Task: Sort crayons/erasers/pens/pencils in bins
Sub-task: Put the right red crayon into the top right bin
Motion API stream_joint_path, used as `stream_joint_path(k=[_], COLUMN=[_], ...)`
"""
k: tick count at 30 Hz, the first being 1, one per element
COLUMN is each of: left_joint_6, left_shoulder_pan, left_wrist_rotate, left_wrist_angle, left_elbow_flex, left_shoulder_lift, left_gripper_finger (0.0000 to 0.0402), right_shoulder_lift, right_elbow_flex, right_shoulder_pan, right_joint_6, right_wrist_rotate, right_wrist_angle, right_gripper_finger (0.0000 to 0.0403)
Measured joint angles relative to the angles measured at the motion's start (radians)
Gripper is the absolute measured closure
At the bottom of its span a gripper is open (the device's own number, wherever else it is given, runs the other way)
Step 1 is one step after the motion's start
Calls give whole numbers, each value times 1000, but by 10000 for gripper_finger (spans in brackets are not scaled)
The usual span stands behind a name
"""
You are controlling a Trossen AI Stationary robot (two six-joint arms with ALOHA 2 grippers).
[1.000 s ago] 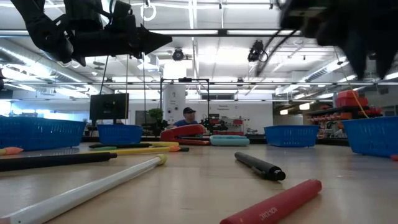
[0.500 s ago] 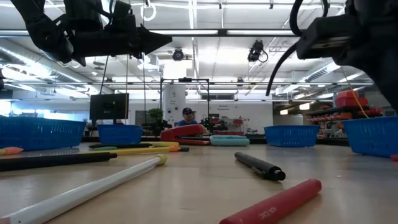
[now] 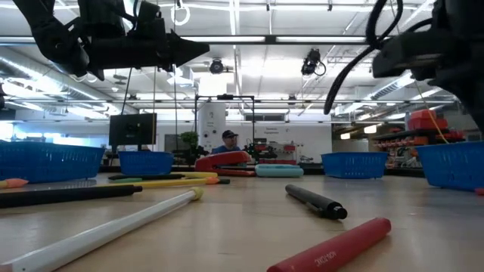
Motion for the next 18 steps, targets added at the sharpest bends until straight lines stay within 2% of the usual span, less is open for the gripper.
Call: stream_joint_path(k=[7,13,18], left_joint_6=[0,0,0], left_shoulder_pan=[0,0,0], left_wrist_rotate=[0,0,0], left_wrist_angle=[-2,-1,-1], left_elbow_flex=[0,0,0], left_shoulder_lift=[0,0,0], left_gripper_finger=[385,390,379], right_shoulder_lift=[13,16,16], right_elbow_flex=[0,0,0], right_shoulder_pan=[5,5,5], right_joint_6=[21,19,18], right_wrist_rotate=[-37,-41,-34], right_wrist_angle=[-39,-46,-48], right_gripper_finger=[326,305,292])
